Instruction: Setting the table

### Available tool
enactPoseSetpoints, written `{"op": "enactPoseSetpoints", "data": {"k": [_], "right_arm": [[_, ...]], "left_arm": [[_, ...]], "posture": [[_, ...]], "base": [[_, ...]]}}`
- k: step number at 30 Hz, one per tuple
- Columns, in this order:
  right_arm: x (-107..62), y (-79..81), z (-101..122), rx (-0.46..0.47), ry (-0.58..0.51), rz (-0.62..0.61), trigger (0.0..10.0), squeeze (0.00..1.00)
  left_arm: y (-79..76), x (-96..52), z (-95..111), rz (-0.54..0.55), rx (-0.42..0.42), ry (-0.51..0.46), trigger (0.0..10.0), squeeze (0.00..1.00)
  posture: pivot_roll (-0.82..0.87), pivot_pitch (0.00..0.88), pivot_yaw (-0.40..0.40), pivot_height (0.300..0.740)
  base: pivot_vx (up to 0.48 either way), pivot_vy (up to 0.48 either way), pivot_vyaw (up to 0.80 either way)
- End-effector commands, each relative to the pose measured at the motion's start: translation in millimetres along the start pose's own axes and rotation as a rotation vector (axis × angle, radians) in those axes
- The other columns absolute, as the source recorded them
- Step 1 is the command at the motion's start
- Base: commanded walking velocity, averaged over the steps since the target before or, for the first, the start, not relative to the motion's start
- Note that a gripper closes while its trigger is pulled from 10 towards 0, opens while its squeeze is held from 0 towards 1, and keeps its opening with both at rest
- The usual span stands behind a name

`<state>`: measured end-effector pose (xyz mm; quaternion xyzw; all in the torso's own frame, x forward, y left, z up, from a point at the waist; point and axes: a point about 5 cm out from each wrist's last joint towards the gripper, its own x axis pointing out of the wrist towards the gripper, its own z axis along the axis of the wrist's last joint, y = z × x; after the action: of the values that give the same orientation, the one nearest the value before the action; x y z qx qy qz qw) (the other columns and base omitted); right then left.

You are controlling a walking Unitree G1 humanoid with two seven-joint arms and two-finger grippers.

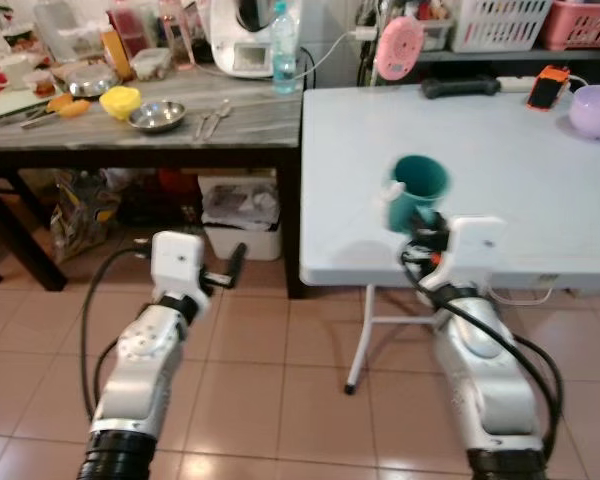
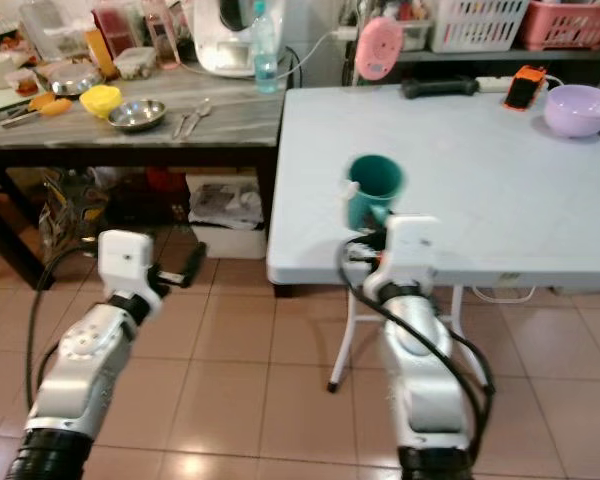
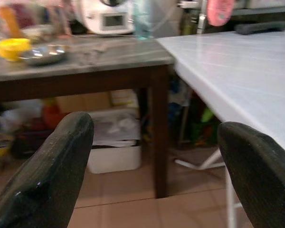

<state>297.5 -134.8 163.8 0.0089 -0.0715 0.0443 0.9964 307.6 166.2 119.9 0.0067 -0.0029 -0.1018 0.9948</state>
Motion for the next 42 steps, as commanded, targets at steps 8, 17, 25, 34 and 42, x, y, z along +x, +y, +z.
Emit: {"op": "enactPoseSetpoints", "data": {"k": [8, 17, 25, 34, 42], "right_arm": [[-0.7, -9.2, 5.6, -0.017, -0.026, -0.024, 10.0, 0.0], [-1.2, -10.7, 4.2, -0.026, -0.019, -0.017, 10.0, 0.0], [-1.7, -8.7, 2.8, -0.026, -0.013, -0.005, 10.0, 0.0], [-1.6, -10.1, 3.2, -0.03, -0.015, -0.004, 10.0, 0.0], [-2.4, -9.2, 3.1, -0.031, -0.016, -0.004, 10.0, 0.0]], "left_arm": [[-10.6, 6.2, 4.2, -0.008, -0.008, -0.031, 10.0, 0.0], [-6.0, 9.2, 8.2, 0.018, -0.006, -0.054, 10.0, 0.0], [-4.4, 9.2, 8.3, 0.032, -0.006, -0.058, 10.0, 0.0], [-3.3, 8.8, 13.4, 0.014, -0.001, -0.099, 10.0, 0.0], [-2.6, 7.1, 14.0, -0.01, -0.001, -0.108, 10.0, 0.0]], "posture": [[0.0, 0.019, 0.052, 0.74], [0.0, 0.018, 0.045, 0.74], [0.0, 0.016, 0.041, 0.74], [0.0, 0.014, 0.043, 0.74], [0.0, 0.013, 0.044, 0.74]], "base": [[0.0, 0.48, 0.0], [0.0, 0.48, 0.0], [0.0, 0.48, 0.0], [0.0, 0.211, 0.0], [0.103, 0.0, 0.0]]}}
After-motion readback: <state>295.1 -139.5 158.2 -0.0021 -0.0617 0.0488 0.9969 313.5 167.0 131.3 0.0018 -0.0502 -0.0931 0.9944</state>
